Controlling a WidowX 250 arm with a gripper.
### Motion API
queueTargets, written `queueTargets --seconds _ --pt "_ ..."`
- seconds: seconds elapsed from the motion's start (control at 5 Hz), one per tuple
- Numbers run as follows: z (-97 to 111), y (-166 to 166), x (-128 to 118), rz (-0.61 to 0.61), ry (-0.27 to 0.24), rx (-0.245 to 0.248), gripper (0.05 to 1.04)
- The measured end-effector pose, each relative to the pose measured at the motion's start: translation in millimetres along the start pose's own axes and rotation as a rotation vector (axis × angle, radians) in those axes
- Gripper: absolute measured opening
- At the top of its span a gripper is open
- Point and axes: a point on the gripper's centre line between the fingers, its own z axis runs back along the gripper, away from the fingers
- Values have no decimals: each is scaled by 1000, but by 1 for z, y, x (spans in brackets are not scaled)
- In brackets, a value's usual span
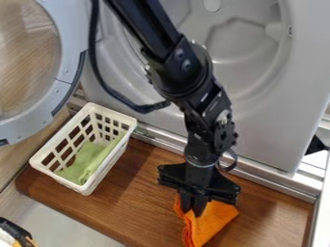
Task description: Remove the orange cloth out of the washing machine
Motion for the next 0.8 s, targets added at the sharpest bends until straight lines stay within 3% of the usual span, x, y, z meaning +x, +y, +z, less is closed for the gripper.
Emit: queueTargets --seconds 0.2,0.4,0.8 --pt "-11 3 2 17 26 1 115" --pt "-10 7 6 19 24 8 303" --pt "1 13 16 -97 -29 27 903"
